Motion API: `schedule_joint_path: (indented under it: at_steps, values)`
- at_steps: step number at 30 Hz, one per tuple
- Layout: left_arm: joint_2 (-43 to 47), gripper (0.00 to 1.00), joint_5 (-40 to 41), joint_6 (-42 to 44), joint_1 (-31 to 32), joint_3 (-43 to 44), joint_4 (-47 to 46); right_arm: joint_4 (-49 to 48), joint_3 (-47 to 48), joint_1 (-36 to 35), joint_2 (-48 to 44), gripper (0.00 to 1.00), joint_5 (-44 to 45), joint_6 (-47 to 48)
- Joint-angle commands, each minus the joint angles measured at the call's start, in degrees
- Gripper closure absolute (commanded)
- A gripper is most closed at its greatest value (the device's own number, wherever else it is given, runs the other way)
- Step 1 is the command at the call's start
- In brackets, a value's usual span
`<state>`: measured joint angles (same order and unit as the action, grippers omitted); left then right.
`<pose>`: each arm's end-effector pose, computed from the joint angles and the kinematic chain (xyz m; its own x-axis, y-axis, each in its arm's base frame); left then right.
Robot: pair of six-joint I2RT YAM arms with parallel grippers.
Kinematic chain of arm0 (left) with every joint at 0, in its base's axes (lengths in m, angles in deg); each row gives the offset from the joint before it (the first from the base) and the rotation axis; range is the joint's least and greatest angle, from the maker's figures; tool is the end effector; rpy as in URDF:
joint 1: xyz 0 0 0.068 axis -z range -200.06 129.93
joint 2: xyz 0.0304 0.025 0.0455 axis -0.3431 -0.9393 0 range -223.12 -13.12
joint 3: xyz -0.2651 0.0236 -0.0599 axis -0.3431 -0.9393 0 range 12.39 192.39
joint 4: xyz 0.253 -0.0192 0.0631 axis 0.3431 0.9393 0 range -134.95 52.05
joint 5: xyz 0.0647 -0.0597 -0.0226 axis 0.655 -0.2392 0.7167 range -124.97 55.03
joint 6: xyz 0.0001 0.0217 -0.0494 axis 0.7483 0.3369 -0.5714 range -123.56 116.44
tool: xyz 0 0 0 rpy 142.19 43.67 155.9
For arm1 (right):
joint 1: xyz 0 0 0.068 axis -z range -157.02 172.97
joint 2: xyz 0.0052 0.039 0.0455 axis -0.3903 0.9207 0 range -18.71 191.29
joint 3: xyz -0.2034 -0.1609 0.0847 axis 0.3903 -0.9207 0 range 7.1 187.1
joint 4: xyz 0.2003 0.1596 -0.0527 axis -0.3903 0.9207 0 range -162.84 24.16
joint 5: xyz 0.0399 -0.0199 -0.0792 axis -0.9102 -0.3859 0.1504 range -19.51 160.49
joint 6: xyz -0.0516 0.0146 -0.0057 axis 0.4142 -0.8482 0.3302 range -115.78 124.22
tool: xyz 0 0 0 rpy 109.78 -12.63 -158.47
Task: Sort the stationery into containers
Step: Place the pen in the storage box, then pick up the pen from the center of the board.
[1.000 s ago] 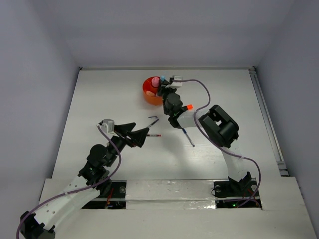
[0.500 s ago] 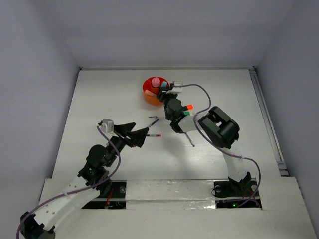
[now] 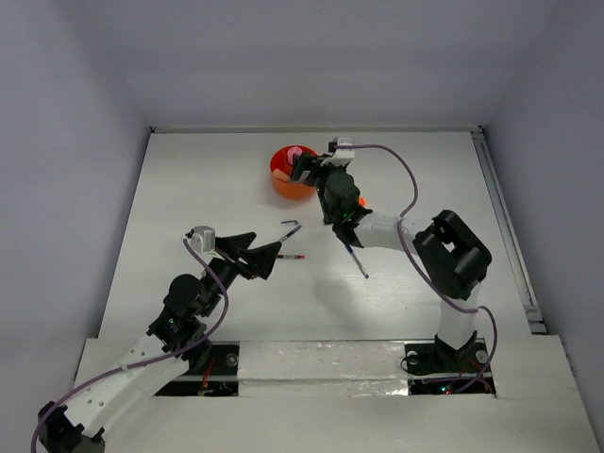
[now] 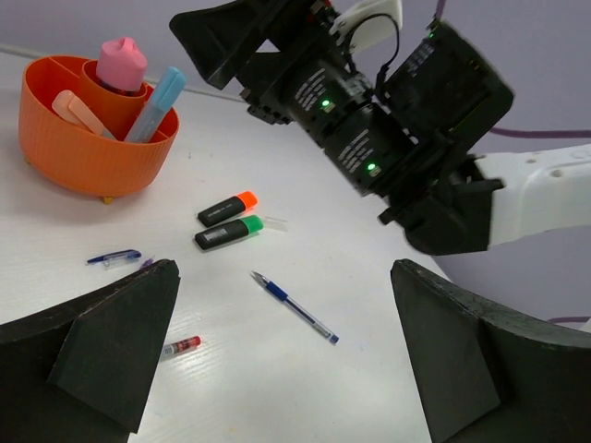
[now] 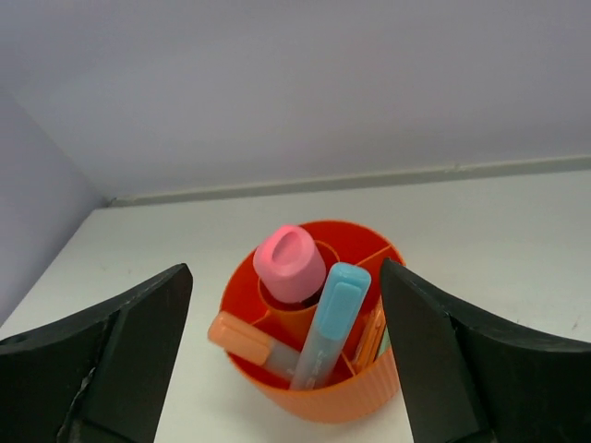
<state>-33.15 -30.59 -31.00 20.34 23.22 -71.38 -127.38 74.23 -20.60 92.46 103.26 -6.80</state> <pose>0.0993 -0.0809 0.2564 -0.0720 -0.5421 -0.8372 0.6283 0.6273 -0.4602 0.3287 0.2861 0.2515 0.0925 0.3099 -0.9462 -0.2156 0.9340 0.2848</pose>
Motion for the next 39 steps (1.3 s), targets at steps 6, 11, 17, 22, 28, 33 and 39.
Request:
schedule_joint_path:
  at_steps: [6, 11, 17, 22, 28, 33, 39]
  values:
    - [1.0, 0.01, 1.4, 0.6, 0.0, 0.5, -0.8, 34.0, 2.8, 7.2, -7.5, 0.11, -11.7, -16.1]
    - [1.1, 0.01, 1.9, 0.7, 0.0, 0.5, -0.4, 45.3, 5.3, 10.5, -7.2, 0.14, -17.2, -17.4]
    - [0.7, 0.01, 1.9, 0.8, 0.0, 0.5, -0.5, 50.4, 9.9, 11.7, -3.8, 0.23, -23.4, -15.5]
    - [-0.2, 0.01, 1.5, 0.8, 0.0, 0.6, -0.9, 49.1, 11.0, 12.8, -2.3, 0.25, -26.4, -16.7]
    - [-0.4, 0.01, 1.4, 0.9, 0.0, 0.5, -1.1, 50.5, 14.0, 13.3, 1.0, 0.26, -27.4, -17.8]
    - [-0.3, 0.01, 1.4, 0.9, 0.0, 0.6, -1.0, 50.3, 14.7, 15.1, 2.5, 0.26, -27.9, -18.9]
    - [-0.5, 0.01, 1.4, 1.0, 0.0, 0.5, -1.1, 49.7, 16.0, 16.8, 3.4, 0.27, -26.7, -19.3]
